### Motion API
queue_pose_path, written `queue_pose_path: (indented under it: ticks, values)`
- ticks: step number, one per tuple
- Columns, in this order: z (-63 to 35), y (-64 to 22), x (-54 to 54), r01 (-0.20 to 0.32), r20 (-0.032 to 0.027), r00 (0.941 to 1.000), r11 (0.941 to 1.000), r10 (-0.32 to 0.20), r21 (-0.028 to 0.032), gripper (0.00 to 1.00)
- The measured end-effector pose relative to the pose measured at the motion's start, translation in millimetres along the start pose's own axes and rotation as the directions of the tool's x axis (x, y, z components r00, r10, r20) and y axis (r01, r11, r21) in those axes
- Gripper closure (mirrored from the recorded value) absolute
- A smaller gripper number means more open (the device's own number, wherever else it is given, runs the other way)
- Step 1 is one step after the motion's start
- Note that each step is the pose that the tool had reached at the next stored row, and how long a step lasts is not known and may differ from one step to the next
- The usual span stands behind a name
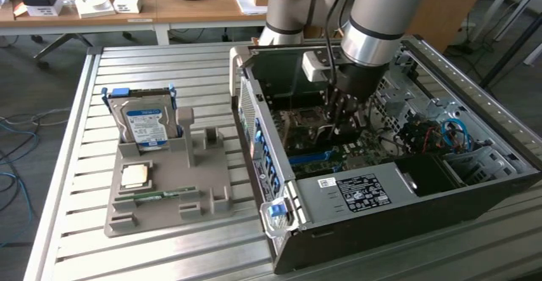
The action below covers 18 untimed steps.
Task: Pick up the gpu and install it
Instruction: 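Insert the gpu into the slot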
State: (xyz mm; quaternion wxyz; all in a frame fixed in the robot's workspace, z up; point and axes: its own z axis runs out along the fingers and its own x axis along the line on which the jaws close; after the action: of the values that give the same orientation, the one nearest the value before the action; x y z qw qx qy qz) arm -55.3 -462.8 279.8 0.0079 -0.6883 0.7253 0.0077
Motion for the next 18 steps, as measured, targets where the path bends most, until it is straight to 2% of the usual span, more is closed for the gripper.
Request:
queue_pose_path:
  ticks: [18]
  values:
    - [2.2,5.1,1.8,0.0,0.0003,1.0,1.0,0.0,0.0001,0.74]
